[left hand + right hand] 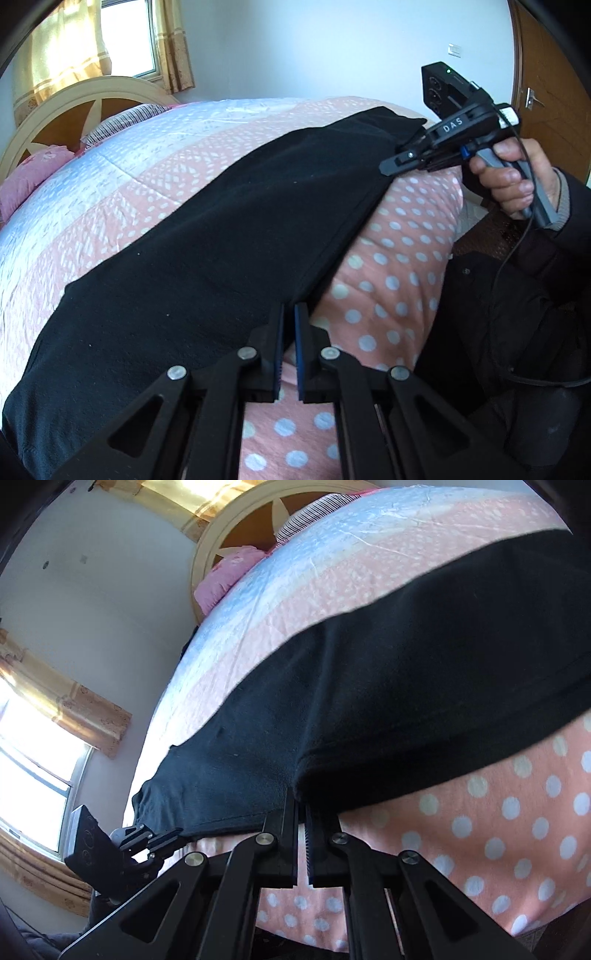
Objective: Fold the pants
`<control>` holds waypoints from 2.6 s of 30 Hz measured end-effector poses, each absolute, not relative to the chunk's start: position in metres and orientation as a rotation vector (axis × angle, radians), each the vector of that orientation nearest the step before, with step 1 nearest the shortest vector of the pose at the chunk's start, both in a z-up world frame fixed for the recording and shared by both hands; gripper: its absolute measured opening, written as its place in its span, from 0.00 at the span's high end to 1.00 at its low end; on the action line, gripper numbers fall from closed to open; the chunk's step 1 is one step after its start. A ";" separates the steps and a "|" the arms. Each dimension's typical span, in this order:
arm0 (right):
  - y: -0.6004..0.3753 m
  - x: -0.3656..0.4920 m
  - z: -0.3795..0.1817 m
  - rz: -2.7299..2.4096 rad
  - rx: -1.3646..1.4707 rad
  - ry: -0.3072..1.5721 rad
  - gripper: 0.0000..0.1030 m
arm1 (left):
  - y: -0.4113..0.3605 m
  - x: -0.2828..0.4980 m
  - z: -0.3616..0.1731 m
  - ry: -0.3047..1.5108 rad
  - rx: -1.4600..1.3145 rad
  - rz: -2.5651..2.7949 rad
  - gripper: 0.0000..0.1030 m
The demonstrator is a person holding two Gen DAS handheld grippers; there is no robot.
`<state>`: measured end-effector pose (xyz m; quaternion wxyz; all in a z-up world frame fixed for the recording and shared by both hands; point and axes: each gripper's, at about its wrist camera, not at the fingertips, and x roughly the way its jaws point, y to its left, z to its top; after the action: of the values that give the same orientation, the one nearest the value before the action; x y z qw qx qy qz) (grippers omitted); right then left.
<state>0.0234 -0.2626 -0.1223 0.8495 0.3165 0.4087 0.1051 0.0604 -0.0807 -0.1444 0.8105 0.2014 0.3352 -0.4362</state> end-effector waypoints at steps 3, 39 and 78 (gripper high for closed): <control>-0.261 0.029 -0.125 0.205 0.639 0.877 0.98 | -0.075 0.058 -0.137 0.716 0.396 -0.968 0.96; -0.480 -0.057 -0.111 -0.377 0.907 0.613 0.64 | -0.209 0.073 -0.123 0.666 0.481 -1.063 0.48; -0.492 -0.058 -0.105 -0.447 0.823 0.562 0.95 | -0.256 0.063 -0.129 0.630 0.604 -1.137 0.94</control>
<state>-0.0577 -0.4922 -0.1052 0.8545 0.3915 0.2671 -0.2127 0.0627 -0.2558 -0.1289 0.7538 0.2768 0.2888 -0.5213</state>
